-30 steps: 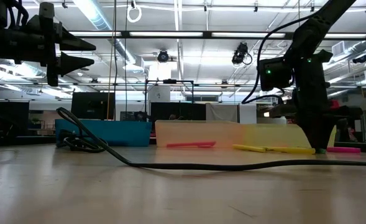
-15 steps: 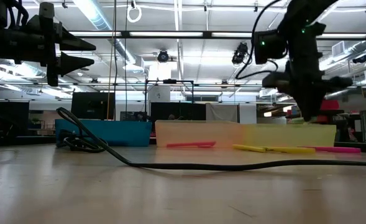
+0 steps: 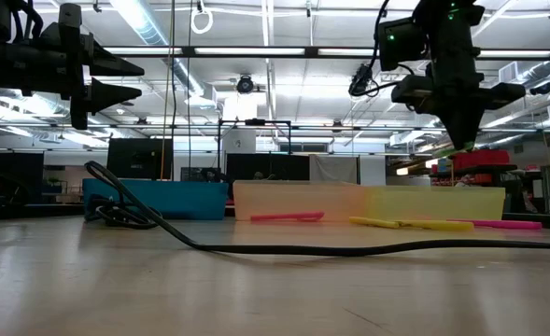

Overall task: Pick & Place Markers
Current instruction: Put the small green pen into the yellow bin

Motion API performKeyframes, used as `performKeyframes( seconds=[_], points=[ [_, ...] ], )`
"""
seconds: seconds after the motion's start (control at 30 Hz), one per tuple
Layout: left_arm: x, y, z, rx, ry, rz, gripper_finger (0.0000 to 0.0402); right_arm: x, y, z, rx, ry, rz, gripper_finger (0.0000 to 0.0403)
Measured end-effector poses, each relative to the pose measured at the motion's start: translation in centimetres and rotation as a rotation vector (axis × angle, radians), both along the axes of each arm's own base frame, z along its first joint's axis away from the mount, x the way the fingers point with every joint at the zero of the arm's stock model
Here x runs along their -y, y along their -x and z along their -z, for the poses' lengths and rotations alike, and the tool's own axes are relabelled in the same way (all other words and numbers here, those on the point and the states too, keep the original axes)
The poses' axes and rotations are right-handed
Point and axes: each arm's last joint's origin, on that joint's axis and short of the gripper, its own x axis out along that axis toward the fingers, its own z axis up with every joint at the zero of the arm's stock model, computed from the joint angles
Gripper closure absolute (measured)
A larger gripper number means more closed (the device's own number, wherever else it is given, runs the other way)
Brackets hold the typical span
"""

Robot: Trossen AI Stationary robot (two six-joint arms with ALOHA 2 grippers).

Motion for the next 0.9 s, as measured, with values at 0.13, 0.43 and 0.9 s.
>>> performKeyframes(
  seconds=[0.13,0.43,0.9],
  points=[
    [0.0,0.0,0.0,0.0,0.0,0.0,0.0202,0.0,0.0,0.0,0.004,-0.006,-0.002,0.0387],
    [0.0,0.0,0.0,0.0,0.0,0.0,0.0202,1.4,-0.9,-0.8,0.013,0.025,-0.01,0.0388],
    [0.0,0.0,0.0,0.0,0.0,0.0,0.0202,6.9,-2.7,-1.8,0.022,0.056,-0.013,0.0389]
  ],
)
